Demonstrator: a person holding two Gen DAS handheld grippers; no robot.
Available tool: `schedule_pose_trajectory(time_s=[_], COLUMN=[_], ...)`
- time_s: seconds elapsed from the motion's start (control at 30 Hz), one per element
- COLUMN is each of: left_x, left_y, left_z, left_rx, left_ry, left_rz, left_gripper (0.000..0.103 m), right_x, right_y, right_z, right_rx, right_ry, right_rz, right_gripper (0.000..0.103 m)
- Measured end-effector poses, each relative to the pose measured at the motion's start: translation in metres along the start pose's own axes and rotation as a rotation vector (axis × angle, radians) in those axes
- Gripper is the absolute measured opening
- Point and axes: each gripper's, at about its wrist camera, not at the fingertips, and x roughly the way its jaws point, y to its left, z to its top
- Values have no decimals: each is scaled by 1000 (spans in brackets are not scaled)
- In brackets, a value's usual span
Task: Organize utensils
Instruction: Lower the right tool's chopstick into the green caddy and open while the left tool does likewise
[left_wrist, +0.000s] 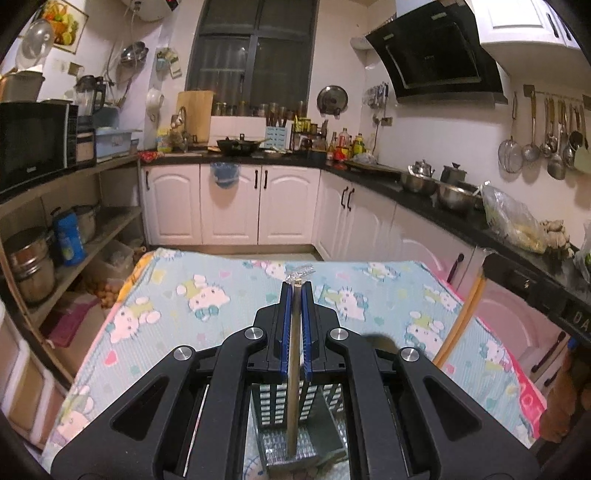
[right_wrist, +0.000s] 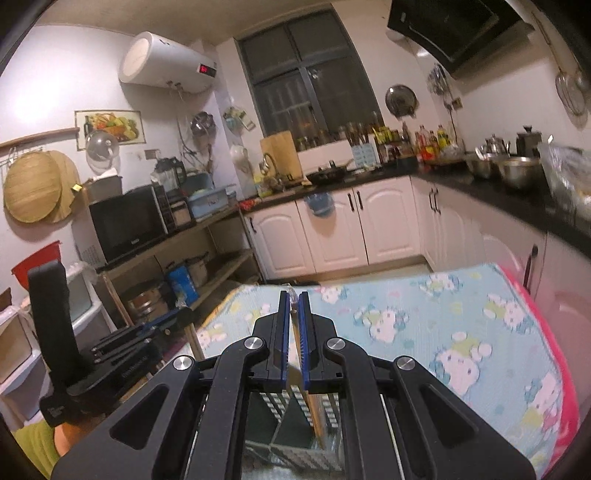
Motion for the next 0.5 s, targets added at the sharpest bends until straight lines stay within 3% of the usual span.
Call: schedule_pose_trajectory(time_s=[0.43,0.5], left_x=[-4,-5], left_y=[15,18], left_z=[-22,-24], left_rx=[-57,-65], left_ry=[34,52], left_rz=[-13,-12], left_gripper=[2,9], right_x=[-7,-10], right_y=[-12,-13], right_z=[-26,-26], right_rx=[26,31], right_ry=[32,37], right_rz=[-14,-15], right_gripper=[6,6])
